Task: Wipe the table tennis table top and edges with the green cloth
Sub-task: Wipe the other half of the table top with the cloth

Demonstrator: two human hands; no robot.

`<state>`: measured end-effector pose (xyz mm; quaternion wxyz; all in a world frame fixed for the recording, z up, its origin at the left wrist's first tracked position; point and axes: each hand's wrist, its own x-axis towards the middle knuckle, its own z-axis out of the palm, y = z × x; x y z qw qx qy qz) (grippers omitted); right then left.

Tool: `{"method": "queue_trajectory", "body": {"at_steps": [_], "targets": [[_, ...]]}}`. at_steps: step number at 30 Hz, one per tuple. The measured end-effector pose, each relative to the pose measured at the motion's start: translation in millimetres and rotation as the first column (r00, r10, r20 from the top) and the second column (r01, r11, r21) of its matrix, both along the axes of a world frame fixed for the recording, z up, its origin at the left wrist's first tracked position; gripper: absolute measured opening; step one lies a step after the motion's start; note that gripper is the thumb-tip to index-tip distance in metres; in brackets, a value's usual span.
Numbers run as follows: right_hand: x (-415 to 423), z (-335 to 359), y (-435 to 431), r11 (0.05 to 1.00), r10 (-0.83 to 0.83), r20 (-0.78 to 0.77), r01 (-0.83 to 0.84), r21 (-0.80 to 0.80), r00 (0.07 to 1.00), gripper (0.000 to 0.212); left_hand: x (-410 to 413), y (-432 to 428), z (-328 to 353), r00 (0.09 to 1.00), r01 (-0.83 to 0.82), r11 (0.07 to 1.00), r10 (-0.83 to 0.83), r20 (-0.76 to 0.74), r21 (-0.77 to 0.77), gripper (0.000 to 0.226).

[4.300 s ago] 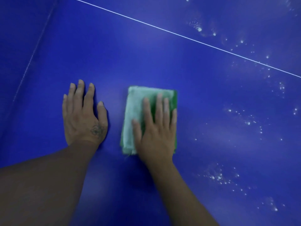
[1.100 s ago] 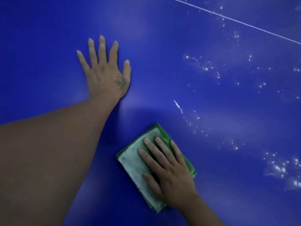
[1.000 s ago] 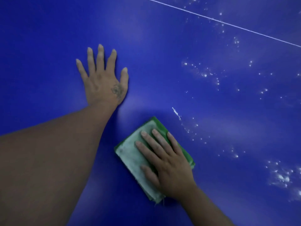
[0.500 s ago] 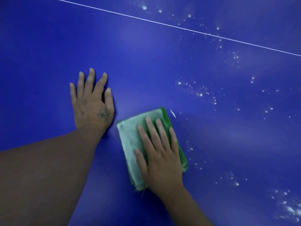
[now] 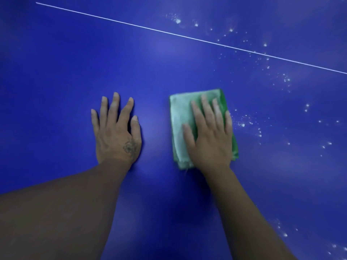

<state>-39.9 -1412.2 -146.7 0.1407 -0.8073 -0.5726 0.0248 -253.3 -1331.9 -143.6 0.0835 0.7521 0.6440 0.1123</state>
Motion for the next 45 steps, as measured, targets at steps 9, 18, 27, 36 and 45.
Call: {"method": "queue_trajectory", "body": {"at_steps": [9, 18, 27, 36, 45], "targets": [[-31.7, 2.1, 74.2, 0.998, -0.047, 0.022, 0.048, -0.049, 0.999, 0.067, 0.1, -0.3, -5.2, 1.0, -0.005, 0.998, 0.004, 0.019, 0.056, 0.054], [14.1, -0.1, 18.3, 0.991, -0.112, 0.081, 0.117, -0.059, 0.99, 0.067, 2.6, 0.2, -2.0, 1.0, -0.009, 0.998, 0.008, 0.015, 0.065, 0.054], [-13.2, 1.7, 109.9, 0.997, -0.047, 0.061, 0.051, -0.063, 0.997, 0.066, 2.0, 1.0, -4.4, 1.0, -0.002, 0.995, 0.0, 0.019, 0.1, 0.053], [106.2, 7.0, 116.3, 0.943, -0.302, 0.019, 0.302, -0.14, 0.953, 0.07, -0.9, 1.6, -9.7, 1.0, 0.006, 0.994, -0.008, 0.018, 0.109, 0.053], [41.2, 7.9, 111.9, 0.851, -0.505, 0.053, 0.507, -0.137, 0.862, 0.07, 0.9, 0.9, -9.0, 1.0, -0.002, 0.995, 0.0, 0.027, 0.102, 0.053]]}}
